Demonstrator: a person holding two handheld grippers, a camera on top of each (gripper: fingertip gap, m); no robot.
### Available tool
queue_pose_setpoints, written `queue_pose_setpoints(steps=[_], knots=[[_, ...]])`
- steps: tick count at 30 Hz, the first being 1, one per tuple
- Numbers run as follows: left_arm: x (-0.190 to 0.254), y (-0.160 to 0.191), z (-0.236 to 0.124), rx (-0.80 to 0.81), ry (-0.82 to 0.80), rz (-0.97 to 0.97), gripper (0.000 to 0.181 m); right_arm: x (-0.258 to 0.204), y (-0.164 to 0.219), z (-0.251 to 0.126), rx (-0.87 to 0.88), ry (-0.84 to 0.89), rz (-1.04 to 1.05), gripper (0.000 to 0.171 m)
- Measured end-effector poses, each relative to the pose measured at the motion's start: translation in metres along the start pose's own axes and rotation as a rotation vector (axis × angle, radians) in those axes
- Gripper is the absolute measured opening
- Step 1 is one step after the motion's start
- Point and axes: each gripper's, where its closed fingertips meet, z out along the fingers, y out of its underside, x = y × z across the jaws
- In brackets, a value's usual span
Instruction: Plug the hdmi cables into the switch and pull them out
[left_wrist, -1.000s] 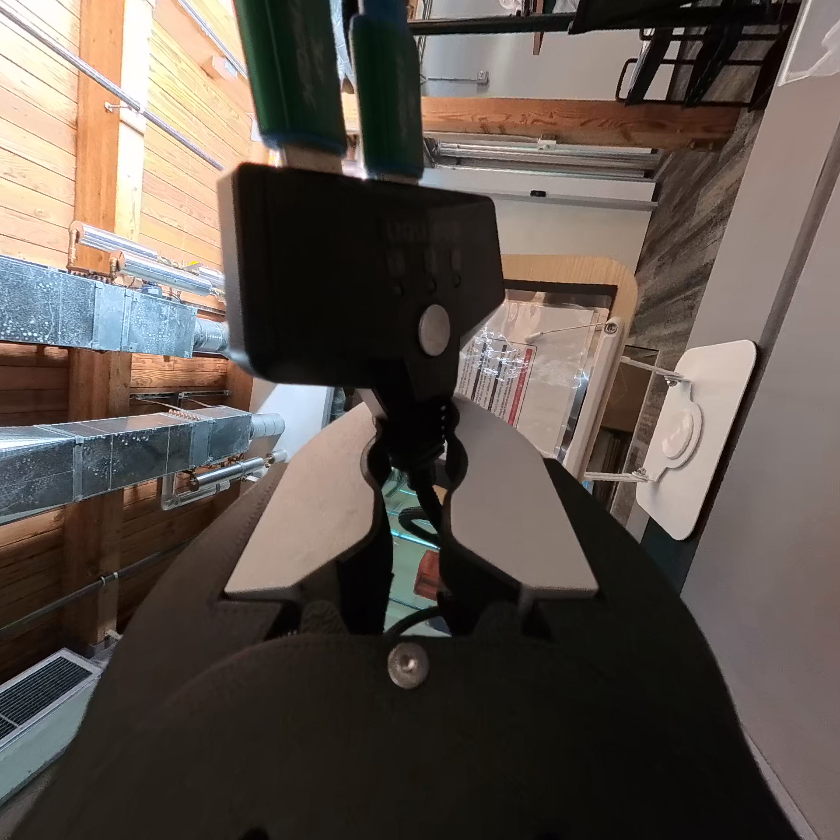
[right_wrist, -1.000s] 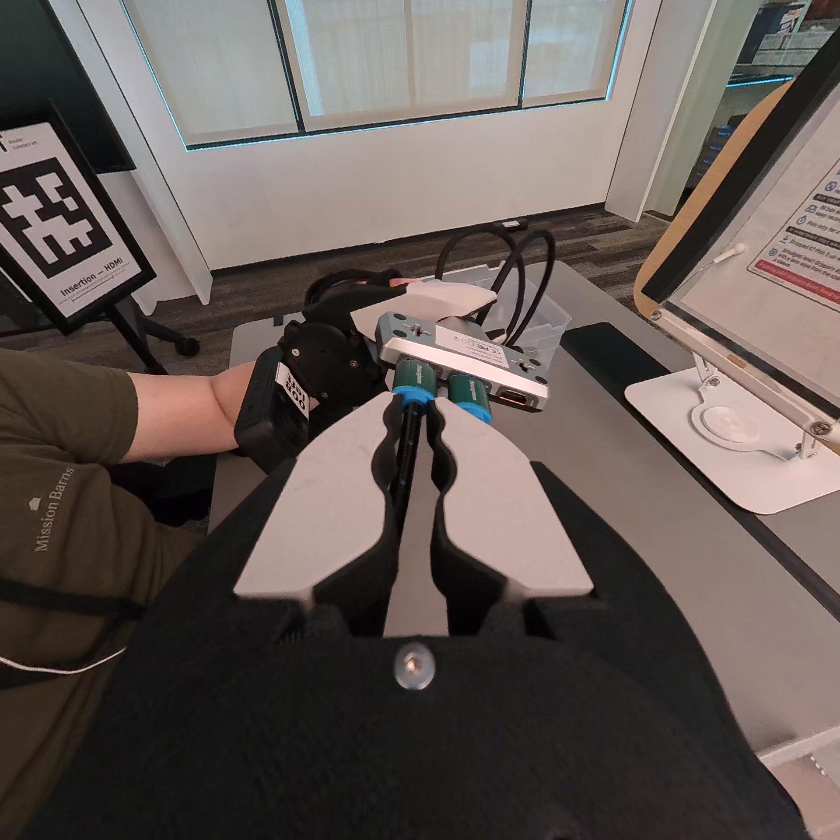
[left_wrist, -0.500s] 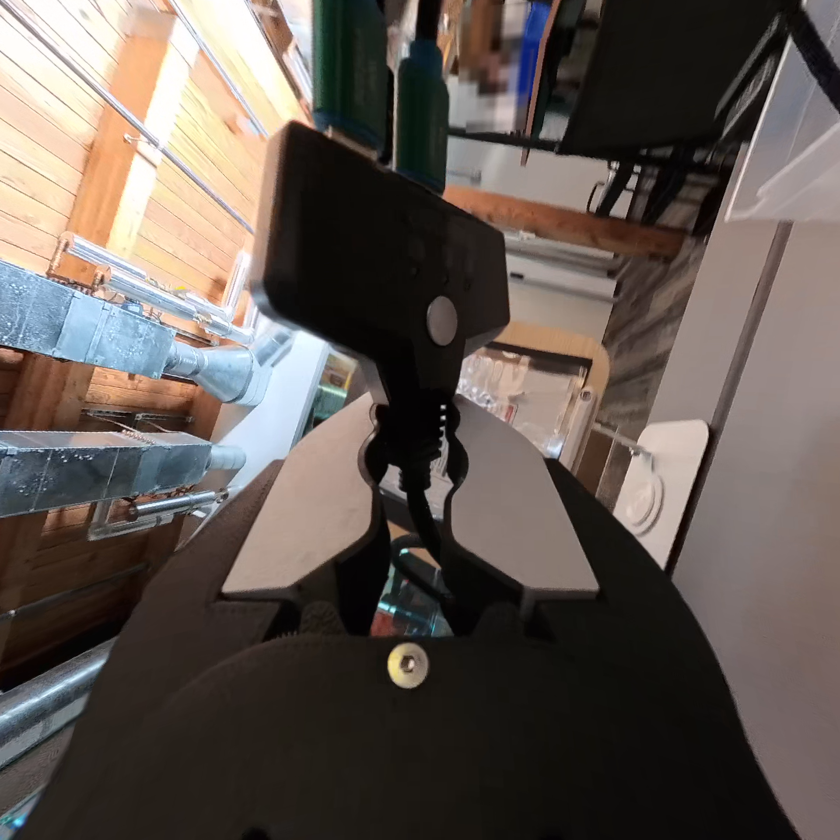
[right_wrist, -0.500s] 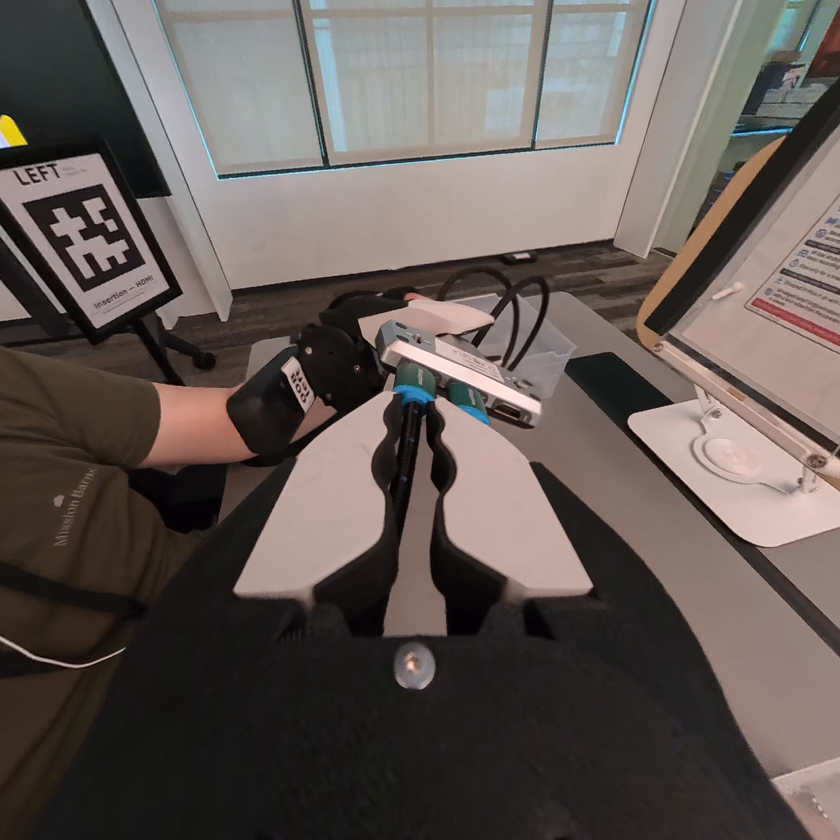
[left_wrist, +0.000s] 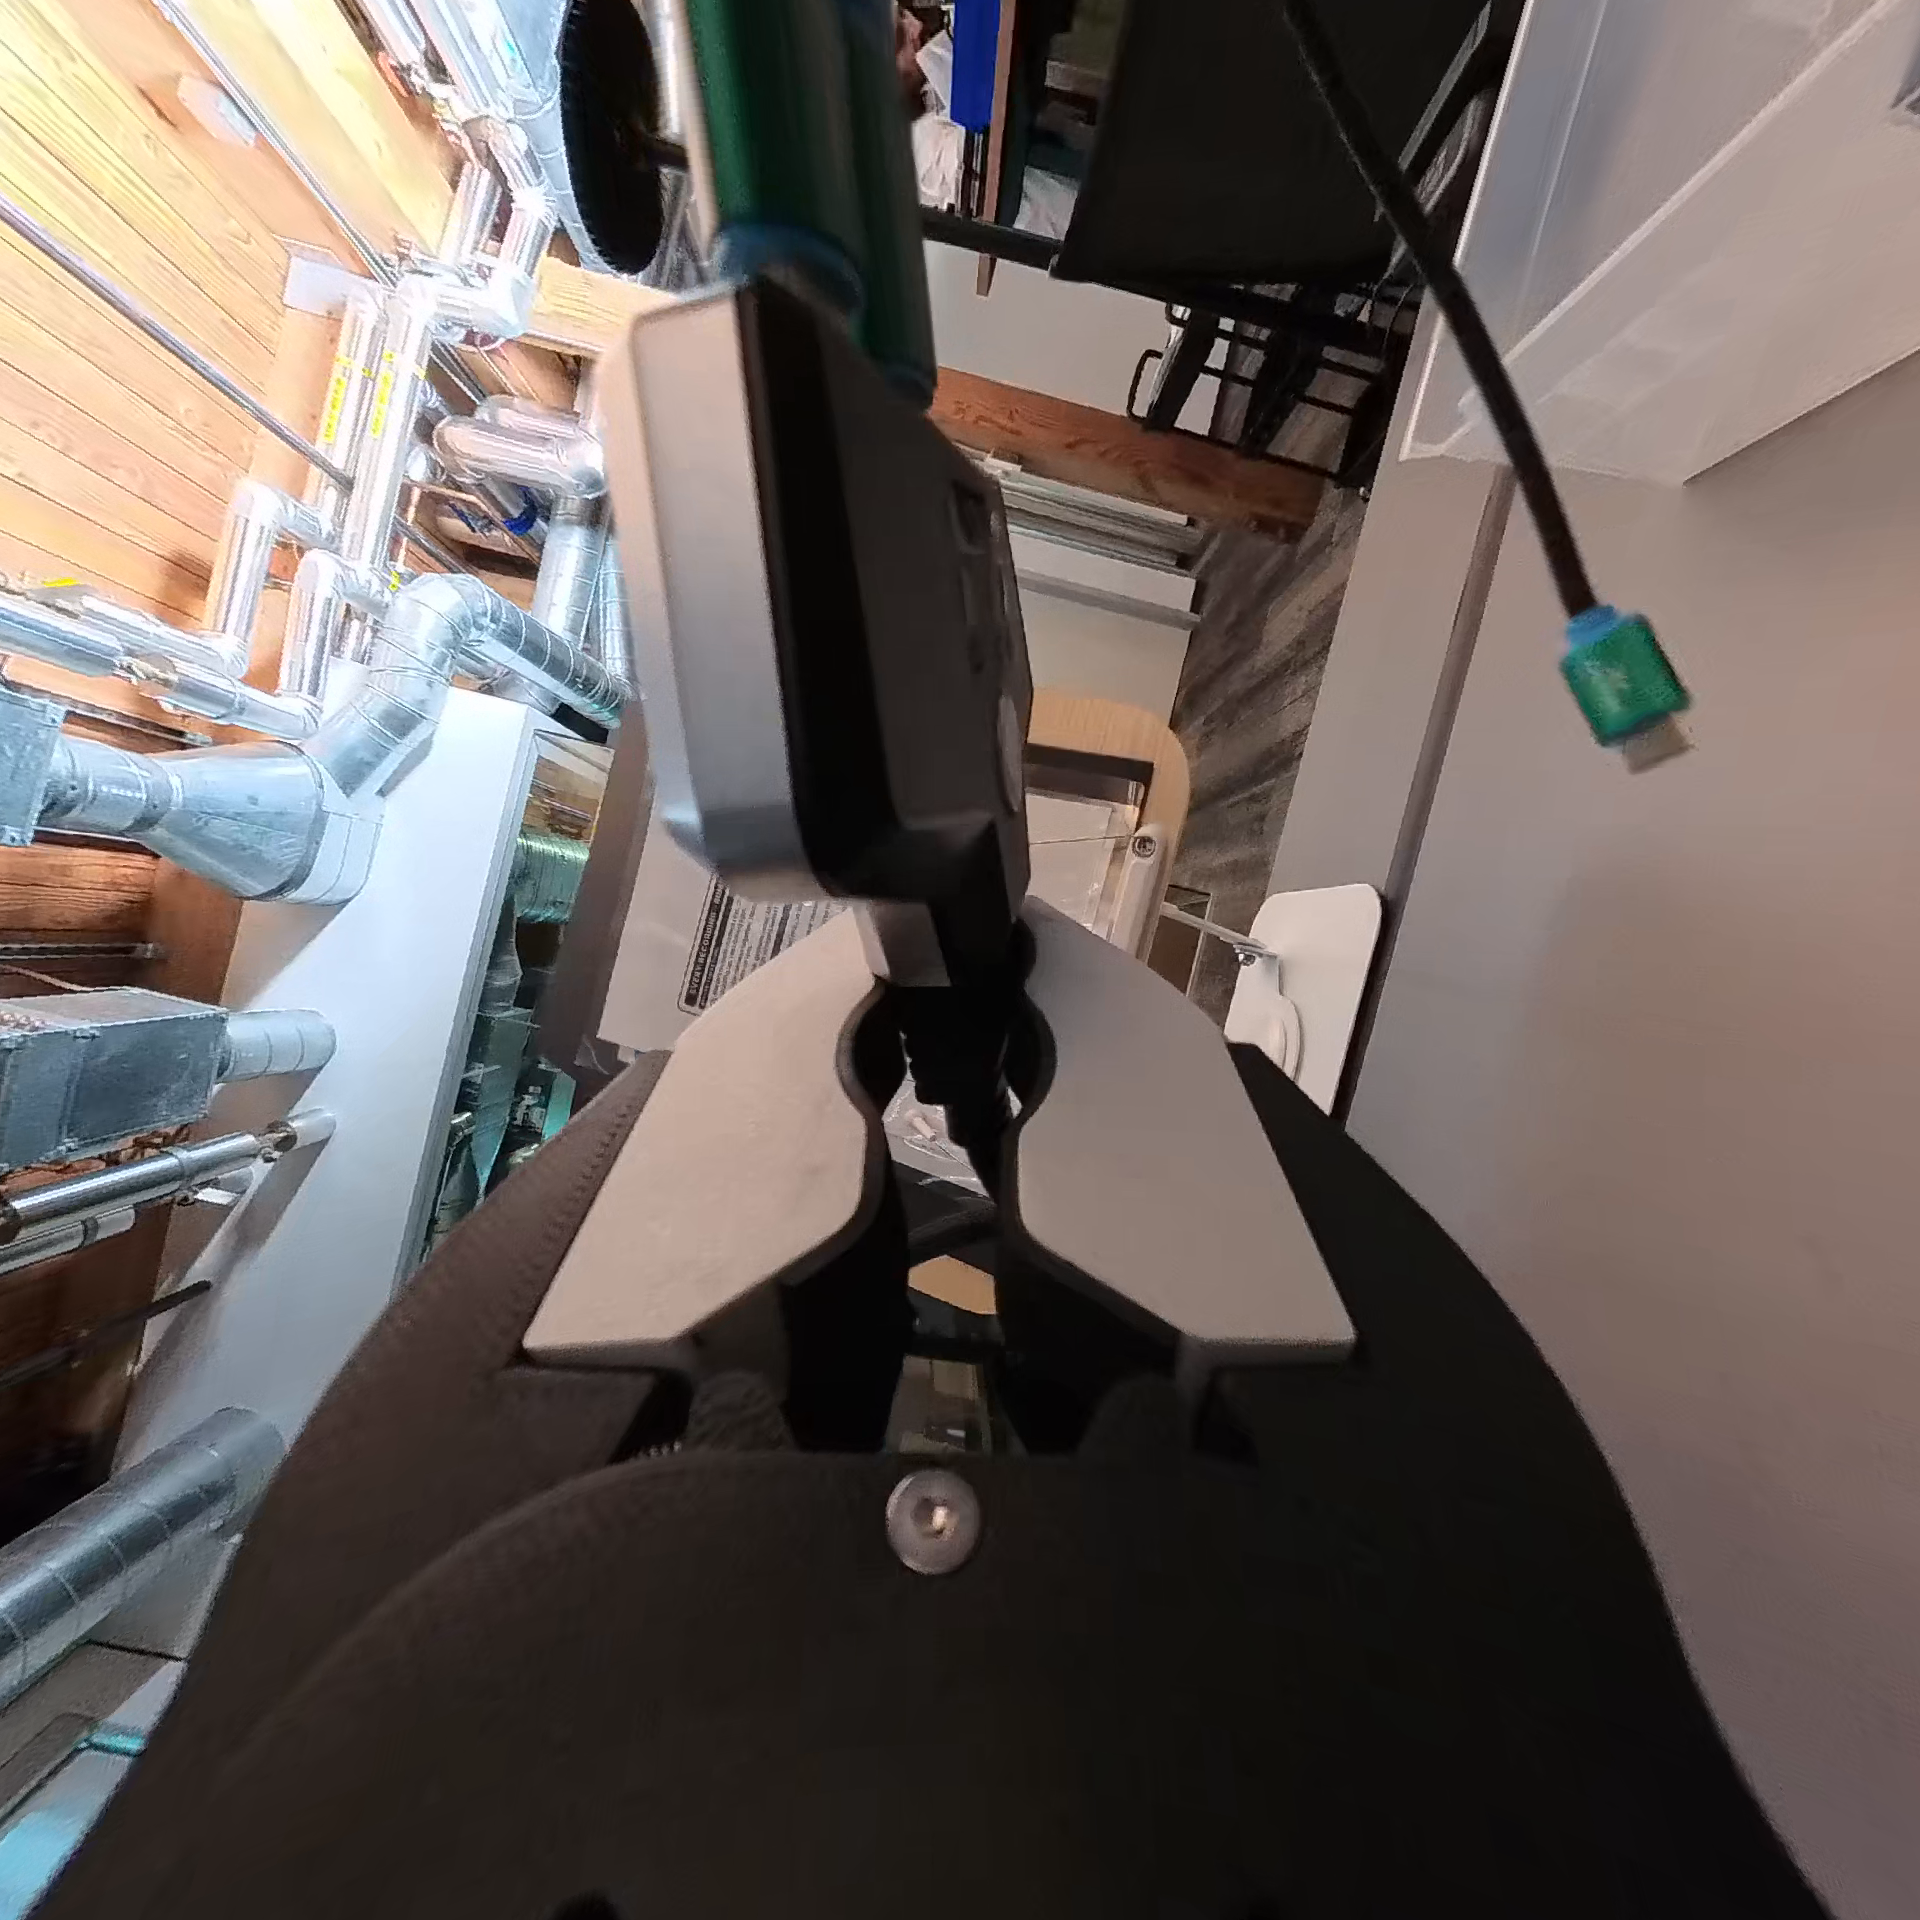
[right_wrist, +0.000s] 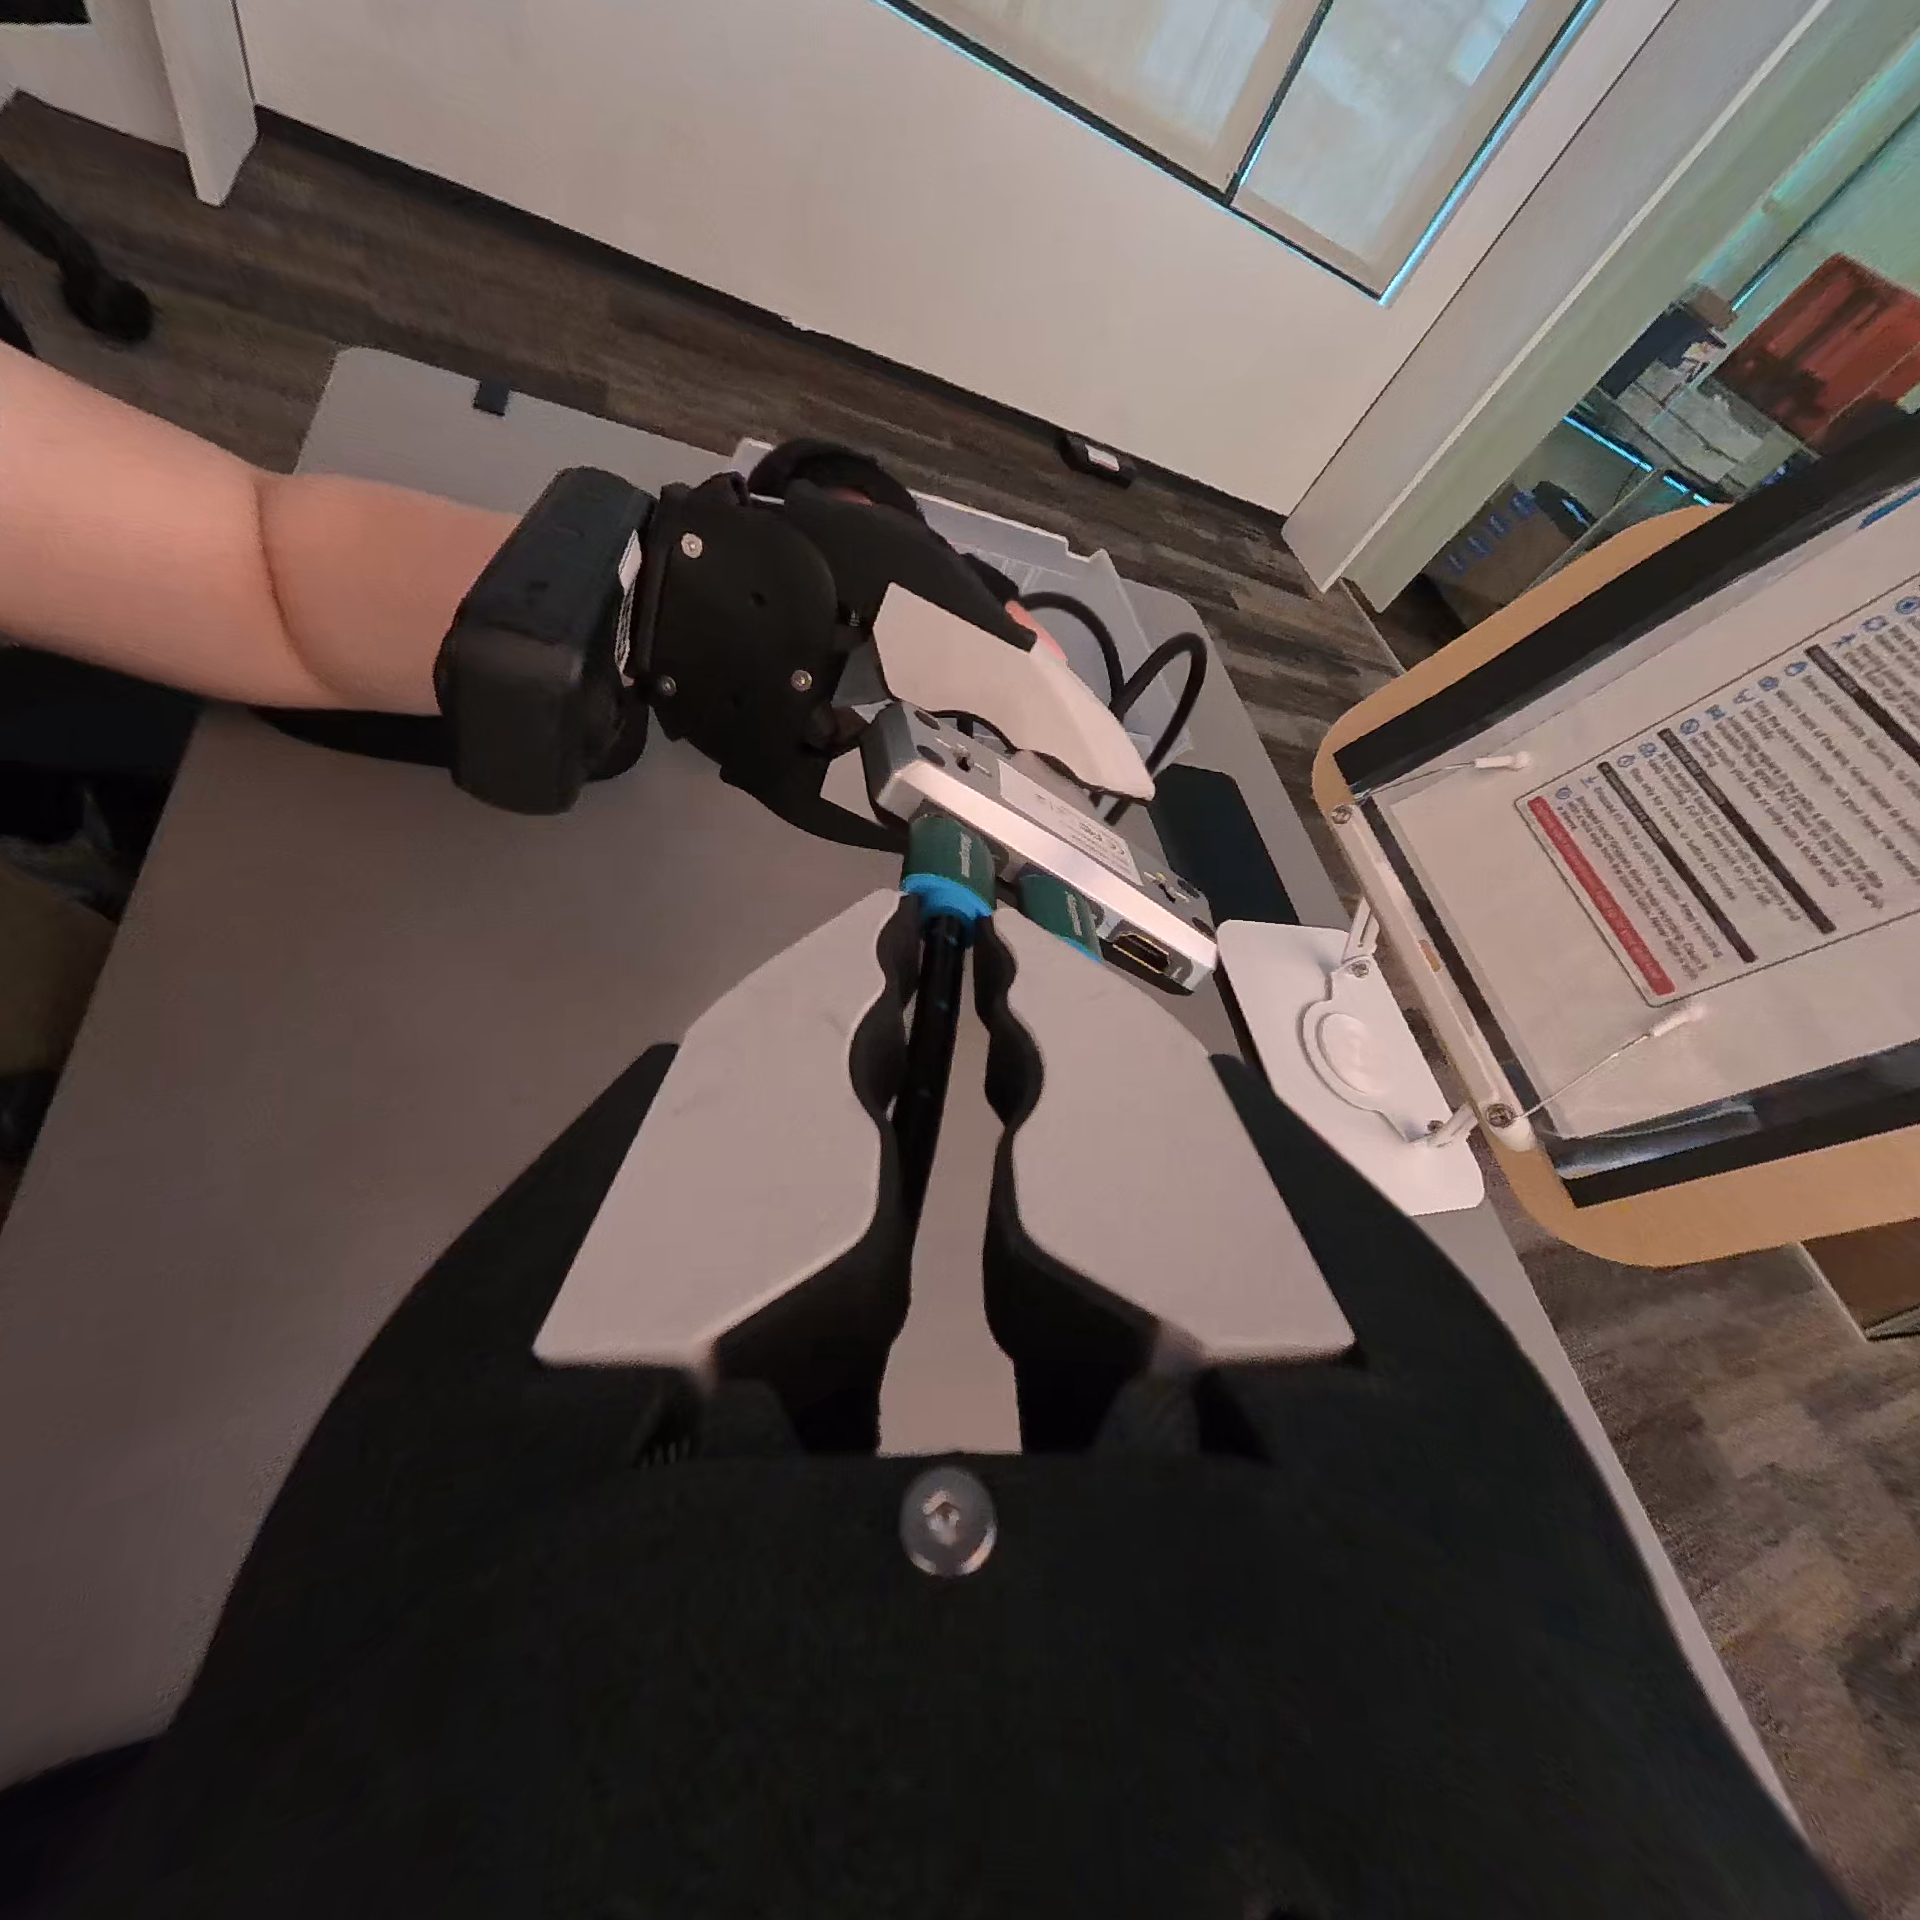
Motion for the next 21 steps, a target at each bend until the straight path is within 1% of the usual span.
queue_pose_setpoints(steps=[4,7,10,14,17,21], knots=[[-0.003,-0.006,-0.002,-0.014,0.005,-0.059,0.016,0.0,-0.008,-0.006,0.041,0.008,0.014,0.011],[-0.003,-0.006,-0.001,-0.039,-0.007,-0.068,0.015,0.0,-0.009,-0.007,0.051,0.014,0.009,0.011],[0.001,-0.003,0.002,-0.086,0.012,-0.087,0.015,0.002,-0.005,-0.004,0.034,0.018,0.02,0.01],[0.003,0.0,0.003,-0.091,0.016,-0.096,0.014,0.001,-0.003,-0.001,0.005,0.03,0.002,0.01],[0.001,-0.003,0.004,-0.064,0.039,-0.113,0.016,0.003,-0.007,-0.004,0.024,0.044,0.006,0.011],[-0.005,-0.01,-0.002,0.033,0.017,-0.099,0.019,0.006,-0.013,-0.009,0.102,-0.009,0.132,0.01]])
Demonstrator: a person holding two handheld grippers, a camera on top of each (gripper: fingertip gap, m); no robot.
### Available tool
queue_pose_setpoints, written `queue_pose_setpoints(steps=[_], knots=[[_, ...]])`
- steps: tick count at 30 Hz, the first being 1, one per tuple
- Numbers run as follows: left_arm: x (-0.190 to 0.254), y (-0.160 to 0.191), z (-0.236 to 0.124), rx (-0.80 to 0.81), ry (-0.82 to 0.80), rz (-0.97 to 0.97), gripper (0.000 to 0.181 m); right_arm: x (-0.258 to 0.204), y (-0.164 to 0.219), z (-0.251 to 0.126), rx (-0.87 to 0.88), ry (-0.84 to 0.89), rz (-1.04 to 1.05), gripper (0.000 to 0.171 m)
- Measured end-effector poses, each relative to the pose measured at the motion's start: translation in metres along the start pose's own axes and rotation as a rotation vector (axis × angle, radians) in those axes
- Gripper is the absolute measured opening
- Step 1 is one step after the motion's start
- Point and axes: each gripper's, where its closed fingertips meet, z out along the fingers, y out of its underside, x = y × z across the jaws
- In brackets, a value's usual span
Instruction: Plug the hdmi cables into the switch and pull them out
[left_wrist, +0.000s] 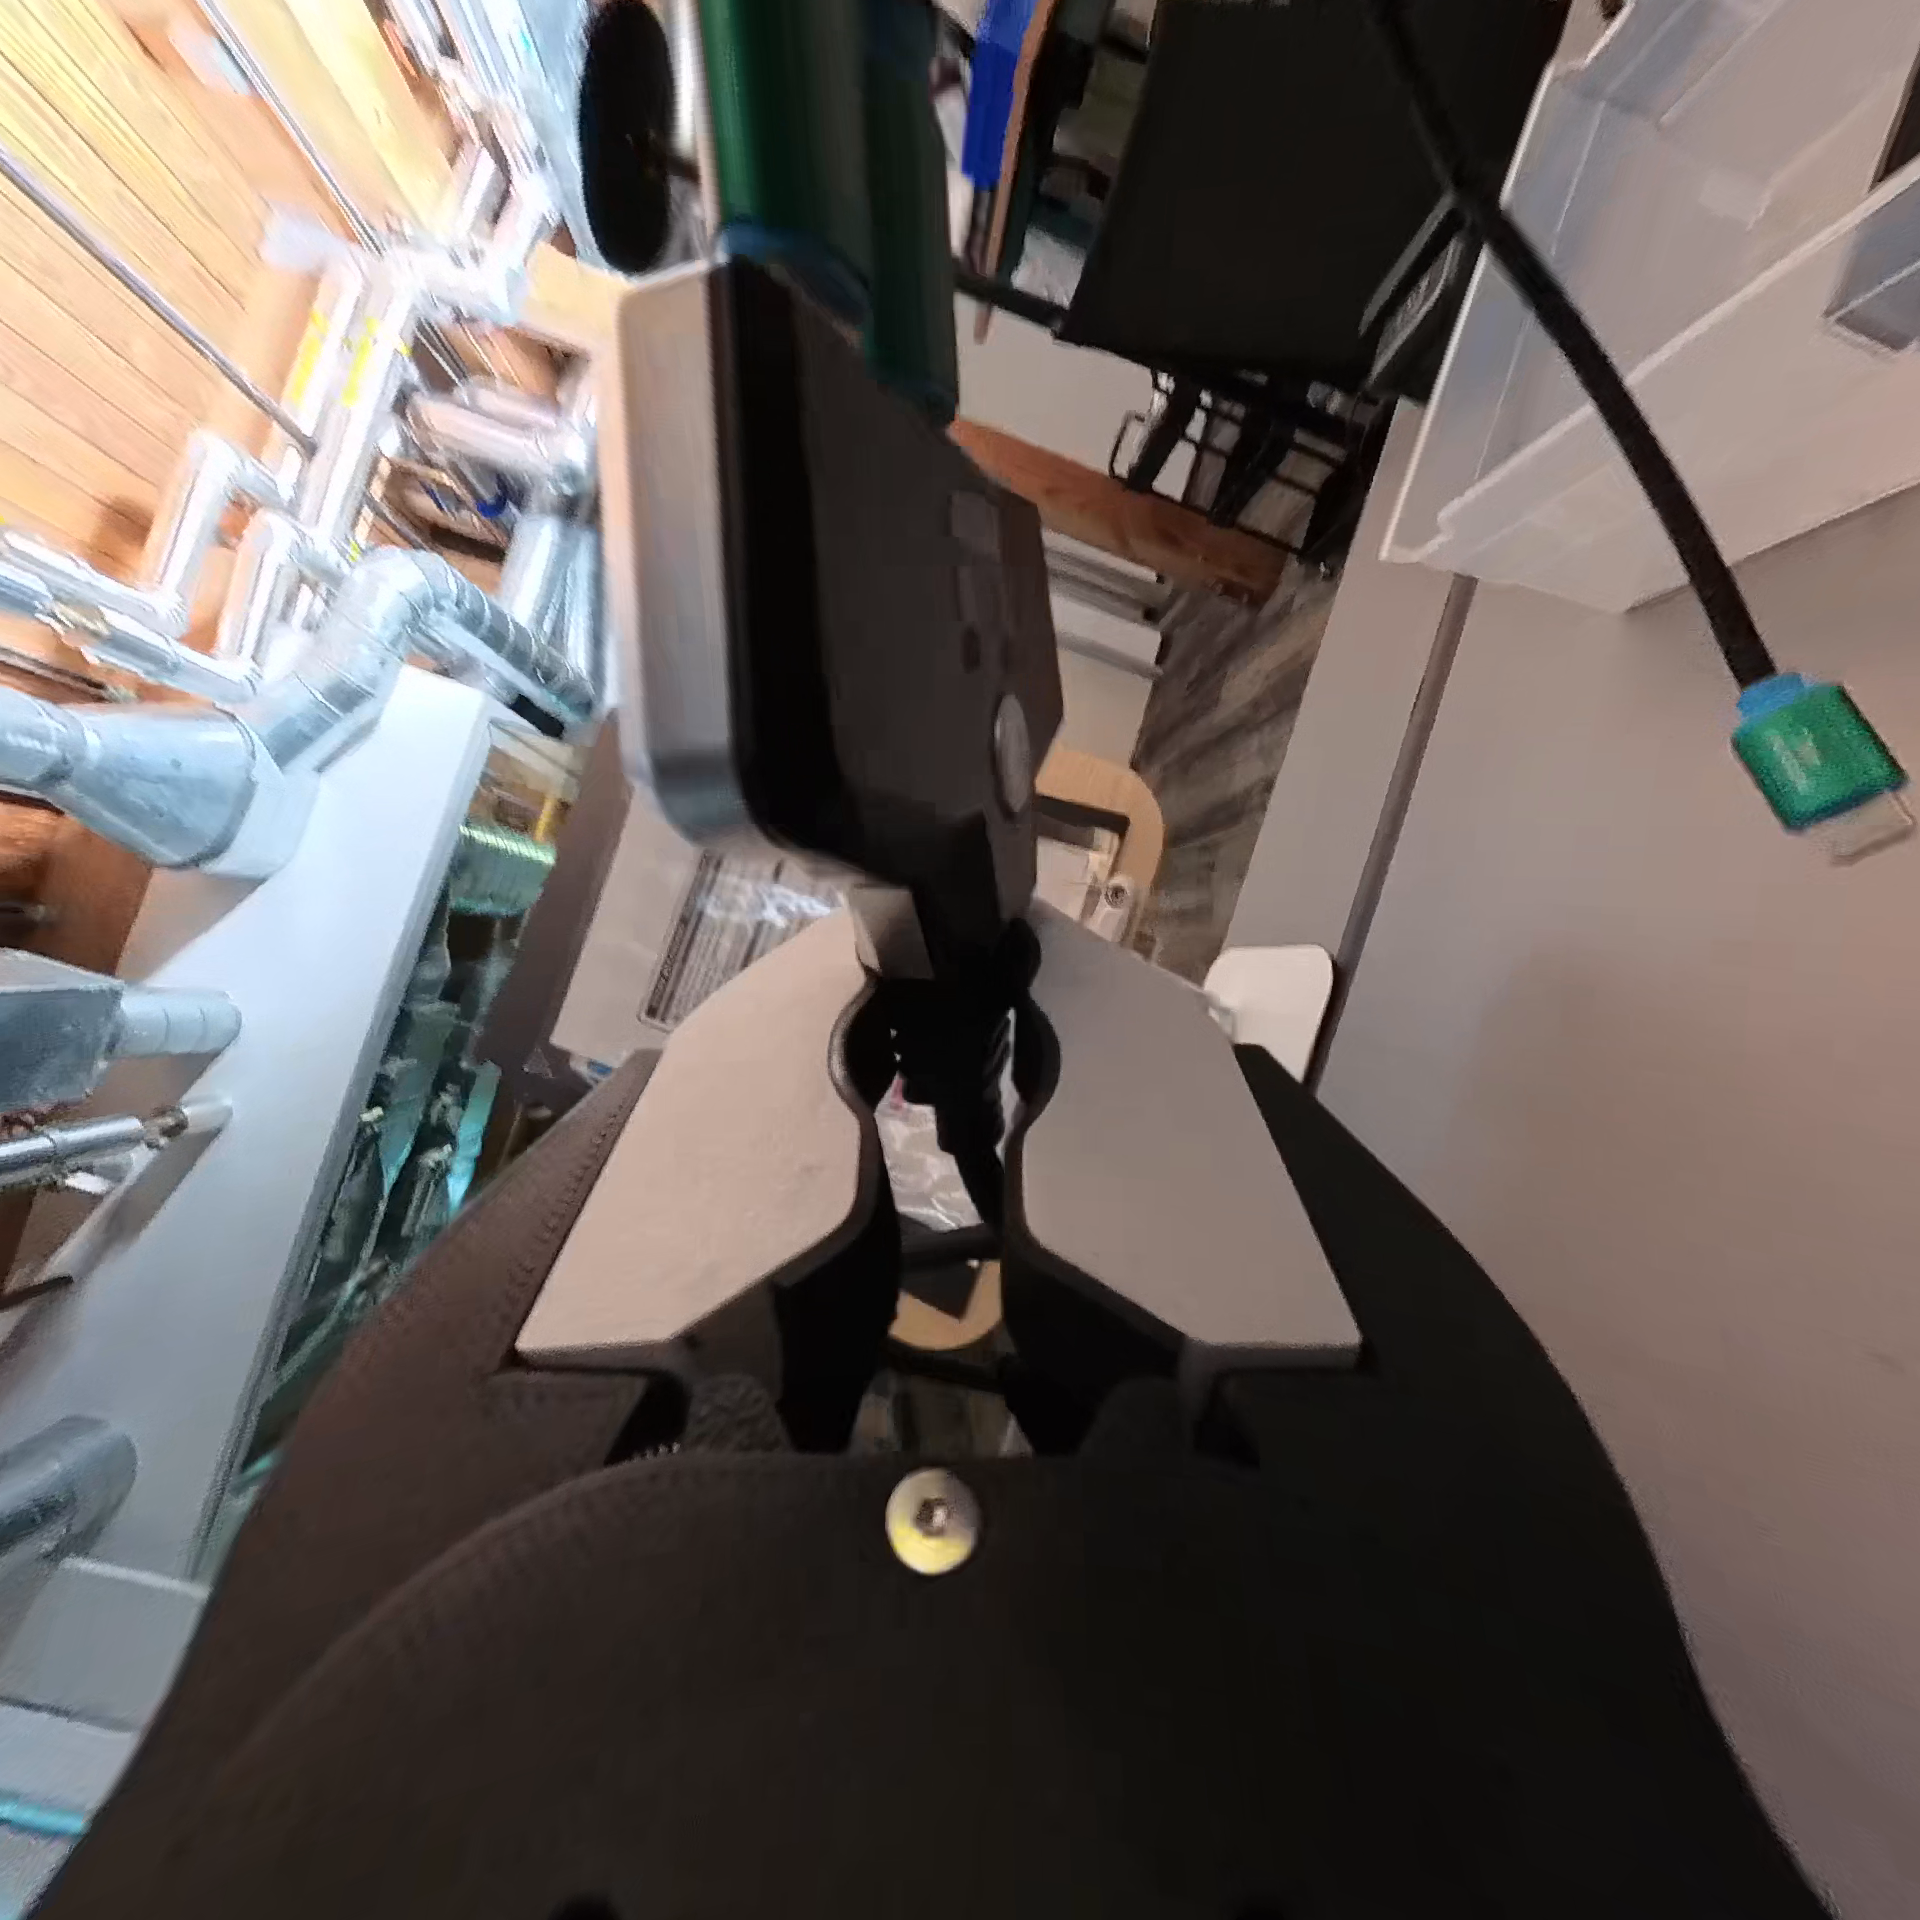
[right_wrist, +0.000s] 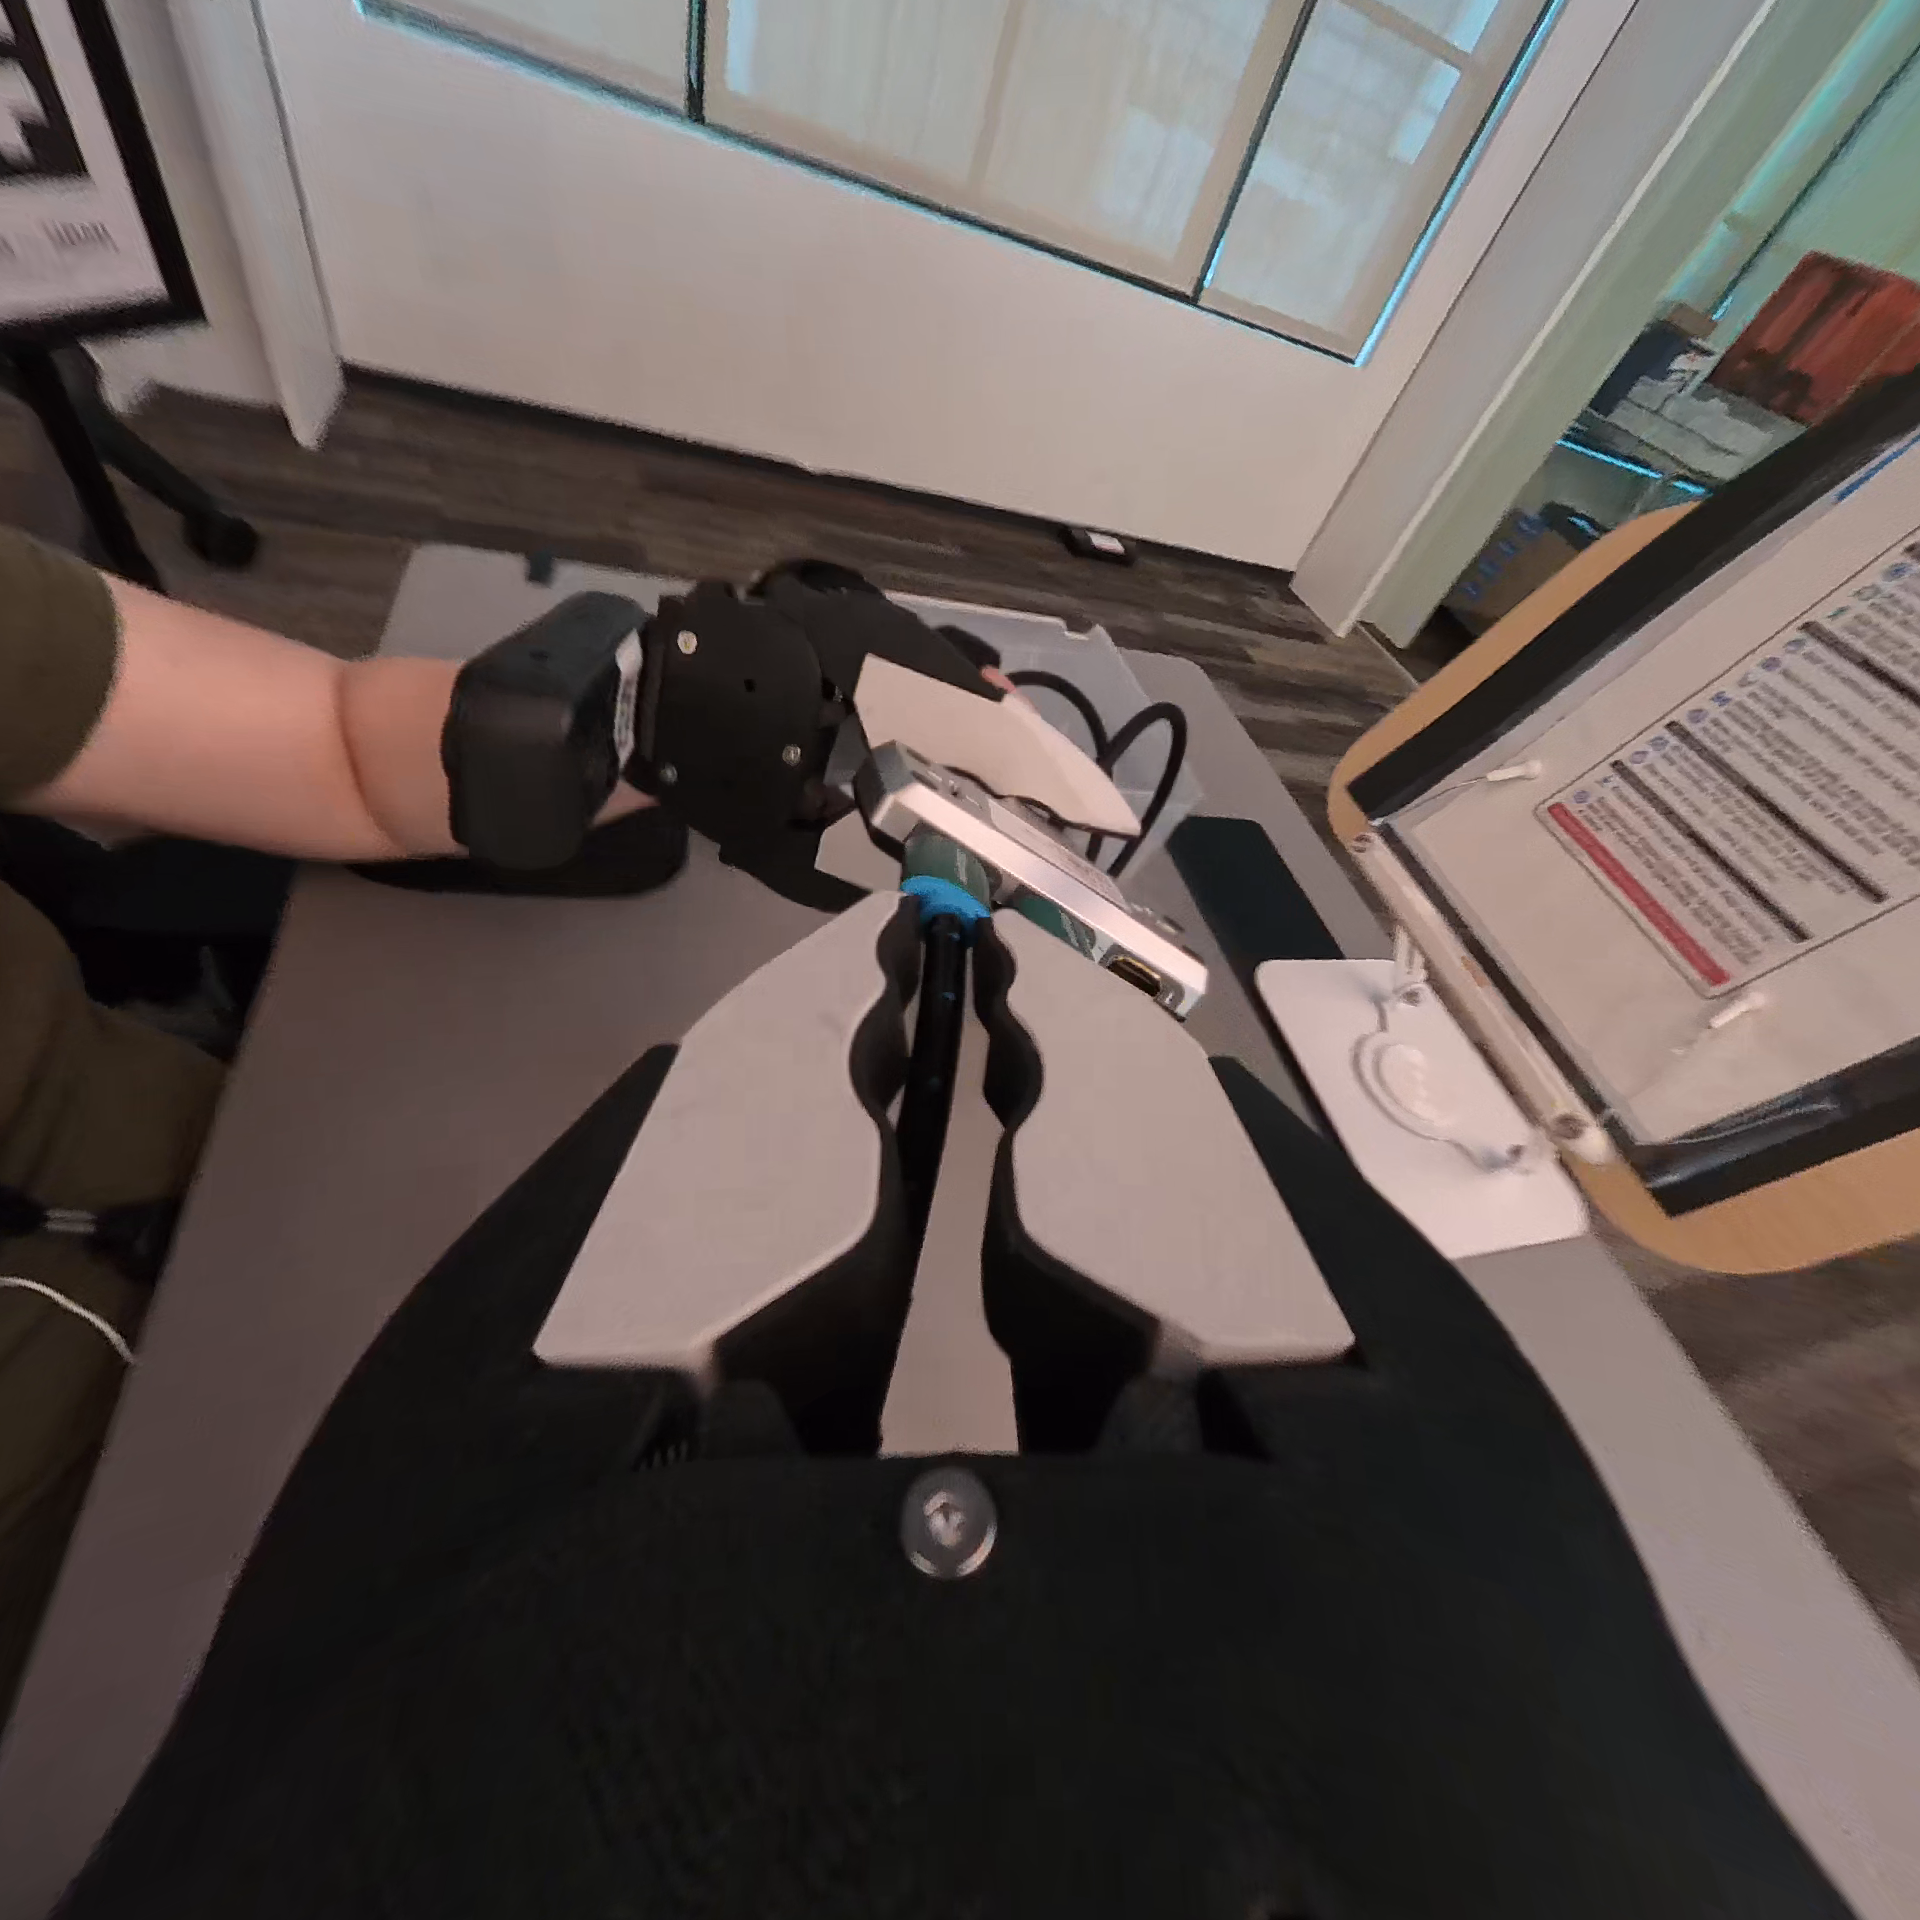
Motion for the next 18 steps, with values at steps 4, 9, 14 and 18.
queue_pose_setpoints(steps=[4,9,14,18], knots=[[0.009,-0.001,-0.007,0.038,0.139,-0.061,0.022,0.009,0.002,-0.002,0.083,-0.076,0.211,0.01],[0.017,0.004,-0.023,0.062,0.368,-0.199,0.035,0.02,0.012,0.008,0.174,-0.211,0.436,0.01],[0.022,-0.002,-0.048,0.137,0.646,-0.439,0.058,0.023,0.021,0.023,0.198,-0.271,0.52,0.01],[0.005,-0.02,-0.044,0.28,0.589,-0.592,0.029,0.023,0.025,0.034,0.194,-0.269,0.536,0.01]])
